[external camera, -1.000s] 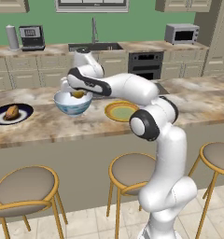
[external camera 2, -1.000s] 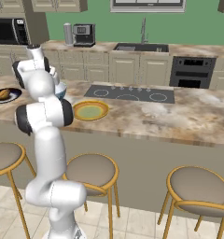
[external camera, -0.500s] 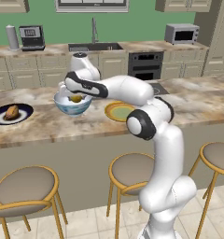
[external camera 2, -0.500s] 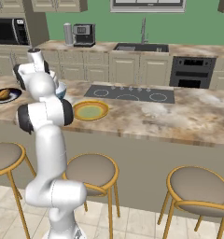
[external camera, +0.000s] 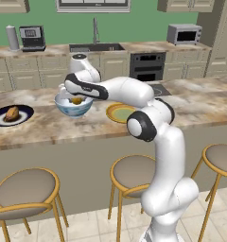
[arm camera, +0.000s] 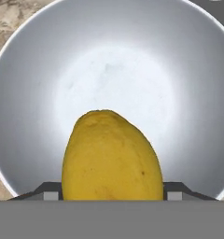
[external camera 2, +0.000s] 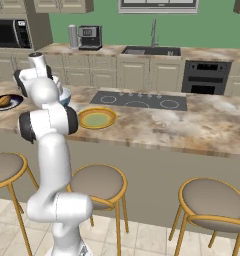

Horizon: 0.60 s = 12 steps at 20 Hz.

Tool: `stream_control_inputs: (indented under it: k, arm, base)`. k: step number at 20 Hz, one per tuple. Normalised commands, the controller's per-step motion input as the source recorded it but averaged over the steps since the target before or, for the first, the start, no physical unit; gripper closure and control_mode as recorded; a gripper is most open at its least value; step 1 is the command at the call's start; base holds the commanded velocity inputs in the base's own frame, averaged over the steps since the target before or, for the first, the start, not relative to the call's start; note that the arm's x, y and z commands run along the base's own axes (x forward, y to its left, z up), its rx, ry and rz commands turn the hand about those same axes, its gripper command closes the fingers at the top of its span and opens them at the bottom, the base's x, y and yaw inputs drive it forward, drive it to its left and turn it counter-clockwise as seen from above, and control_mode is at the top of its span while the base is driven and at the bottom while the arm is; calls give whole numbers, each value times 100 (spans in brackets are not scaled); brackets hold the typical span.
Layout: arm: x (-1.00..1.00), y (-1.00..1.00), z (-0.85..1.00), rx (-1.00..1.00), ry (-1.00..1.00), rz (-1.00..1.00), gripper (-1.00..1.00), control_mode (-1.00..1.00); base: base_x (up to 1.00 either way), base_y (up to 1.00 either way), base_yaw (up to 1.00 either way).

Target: Pick the chicken drumstick and lemon from their plates and place them in the bowl. Then put the bowl in the fridge.

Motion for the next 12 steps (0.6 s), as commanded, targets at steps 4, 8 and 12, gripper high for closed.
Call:
stream_control_inputs:
  k: [4,8,12]
  arm:
    - [0,0,3,0,1,0,-100,-100]
    - [-1,1,18,0,0,0,-100,-100]
    - [-7,0,25,0,1,0,-100,-100]
  base:
    - [0,0,0]
    - [0,0,0]
    - [0,0,0]
